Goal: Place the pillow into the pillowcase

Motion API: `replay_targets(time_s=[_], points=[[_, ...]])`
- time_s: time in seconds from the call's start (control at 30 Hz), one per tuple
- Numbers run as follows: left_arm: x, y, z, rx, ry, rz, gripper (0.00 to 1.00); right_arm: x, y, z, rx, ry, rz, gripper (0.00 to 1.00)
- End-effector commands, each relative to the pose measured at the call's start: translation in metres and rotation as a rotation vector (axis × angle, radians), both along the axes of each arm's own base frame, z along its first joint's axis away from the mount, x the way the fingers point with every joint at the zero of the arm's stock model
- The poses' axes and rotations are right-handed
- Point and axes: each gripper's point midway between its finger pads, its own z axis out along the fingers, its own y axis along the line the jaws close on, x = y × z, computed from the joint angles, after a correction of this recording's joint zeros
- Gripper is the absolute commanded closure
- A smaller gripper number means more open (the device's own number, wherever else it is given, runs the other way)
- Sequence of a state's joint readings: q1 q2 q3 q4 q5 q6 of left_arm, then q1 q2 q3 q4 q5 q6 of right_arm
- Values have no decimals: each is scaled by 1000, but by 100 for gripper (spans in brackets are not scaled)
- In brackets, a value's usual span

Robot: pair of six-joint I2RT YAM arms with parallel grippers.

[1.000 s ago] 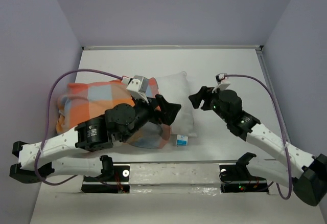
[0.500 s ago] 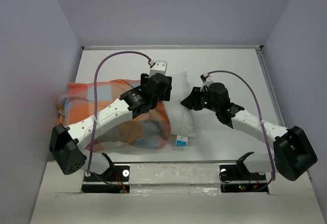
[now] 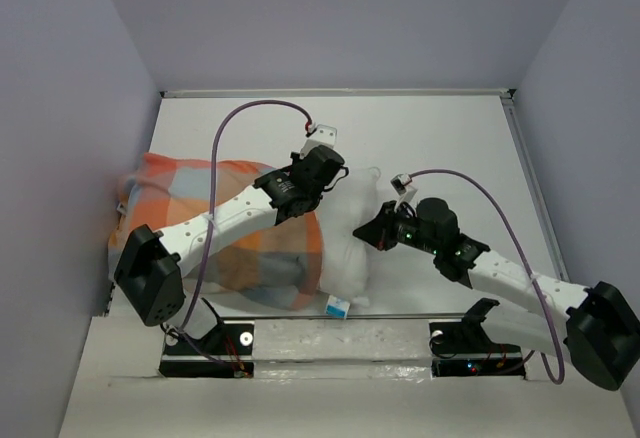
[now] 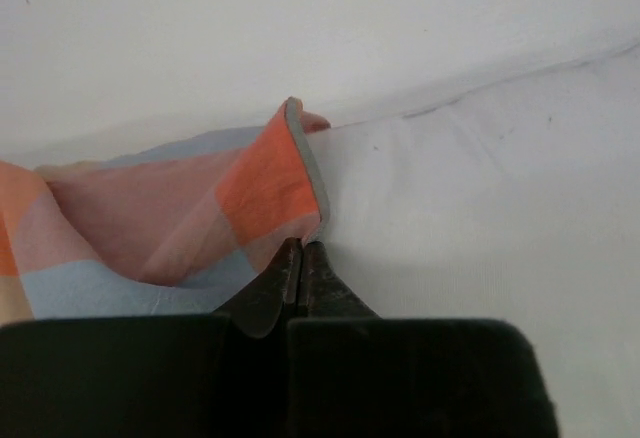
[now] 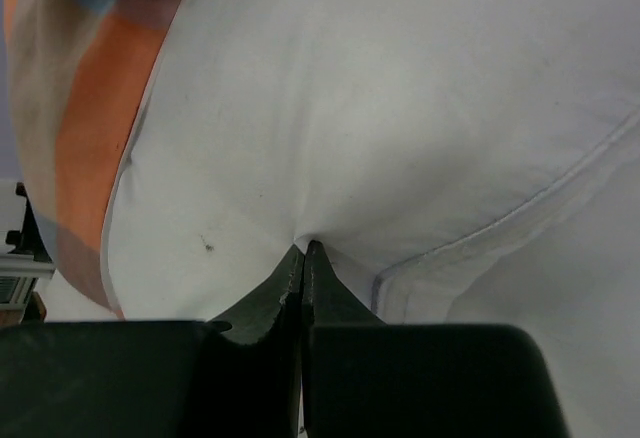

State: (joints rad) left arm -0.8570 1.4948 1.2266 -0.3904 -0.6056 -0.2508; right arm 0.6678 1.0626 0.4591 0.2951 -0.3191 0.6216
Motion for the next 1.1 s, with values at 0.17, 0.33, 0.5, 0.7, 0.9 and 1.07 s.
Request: replay_targets(time_s=[0.17, 0.33, 0.5, 0.7, 0.9, 1.07], points=[[-3, -6, 68, -194, -149, -61, 100, -32, -4, 6, -3, -63, -29, 100], [-8, -19, 73, -251, -137, -126, 100, -29, -6, 12, -24, -92, -36, 100], [-35, -97, 133, -636, -138, -415, 100, -24, 32, 53, 98, -155, 89, 100], [-98, -170, 200, -758, -113, -667, 100, -14, 72, 114, 257, -249, 186, 100], [-133, -192, 208, -912, -7, -784, 100, 20, 67, 107, 347, -153, -31, 100], [-95, -200, 150, -721, 26, -621, 24, 36, 17, 51, 296, -23, -335, 100]])
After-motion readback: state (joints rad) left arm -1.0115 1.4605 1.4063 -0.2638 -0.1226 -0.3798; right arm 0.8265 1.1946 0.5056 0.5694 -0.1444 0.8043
